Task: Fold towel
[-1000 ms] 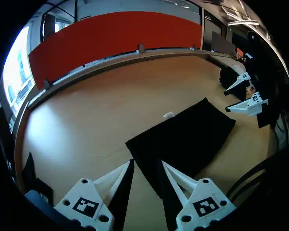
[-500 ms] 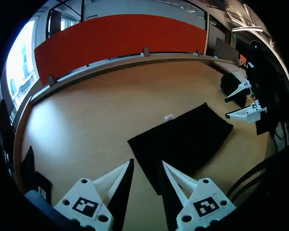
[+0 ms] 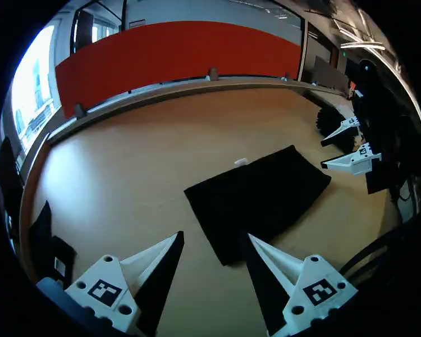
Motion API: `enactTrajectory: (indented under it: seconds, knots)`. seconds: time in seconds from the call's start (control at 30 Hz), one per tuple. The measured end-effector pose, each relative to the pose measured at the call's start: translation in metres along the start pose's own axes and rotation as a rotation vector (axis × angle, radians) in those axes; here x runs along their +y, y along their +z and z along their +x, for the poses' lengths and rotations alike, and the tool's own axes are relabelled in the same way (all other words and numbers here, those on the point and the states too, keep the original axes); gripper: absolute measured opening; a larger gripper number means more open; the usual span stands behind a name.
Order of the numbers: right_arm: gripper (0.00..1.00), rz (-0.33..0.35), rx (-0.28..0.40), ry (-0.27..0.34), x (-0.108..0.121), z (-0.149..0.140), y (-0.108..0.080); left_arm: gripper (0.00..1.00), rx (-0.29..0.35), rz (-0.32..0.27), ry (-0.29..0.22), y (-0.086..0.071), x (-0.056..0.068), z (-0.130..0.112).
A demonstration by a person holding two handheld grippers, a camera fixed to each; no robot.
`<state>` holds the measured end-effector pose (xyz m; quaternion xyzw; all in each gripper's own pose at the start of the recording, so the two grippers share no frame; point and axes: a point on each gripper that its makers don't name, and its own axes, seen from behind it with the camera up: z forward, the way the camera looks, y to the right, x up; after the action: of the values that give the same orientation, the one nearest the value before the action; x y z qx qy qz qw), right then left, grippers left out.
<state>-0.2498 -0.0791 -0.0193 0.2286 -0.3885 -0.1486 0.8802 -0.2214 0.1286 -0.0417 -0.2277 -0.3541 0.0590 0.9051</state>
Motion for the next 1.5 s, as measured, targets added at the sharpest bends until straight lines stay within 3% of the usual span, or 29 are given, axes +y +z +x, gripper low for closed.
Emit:
enactTrajectory:
  seconds: [0.47, 0.87, 1.2, 1.5]
  knots:
    - [1.00, 0.021, 0.001, -0.006, -0.009, -0.001, -0.001, 0.73, 0.016, 0.058, -0.035, -0.034, -0.009, -0.008]
    - [1.00, 0.050, -0.003, -0.032, -0.020, -0.003, 0.002, 0.73, 0.030, 0.138, -0.103, -0.058, -0.024, -0.022]
    - [1.00, 0.093, -0.033, -0.085, -0.027, -0.014, 0.002, 0.73, 0.036, 0.213, -0.176, -0.072, -0.043, -0.035]
    - [0.95, 0.141, -0.075, -0.140, -0.032, -0.029, -0.001, 0.73, 0.027, 0.242, -0.213, -0.079, -0.051, -0.047]
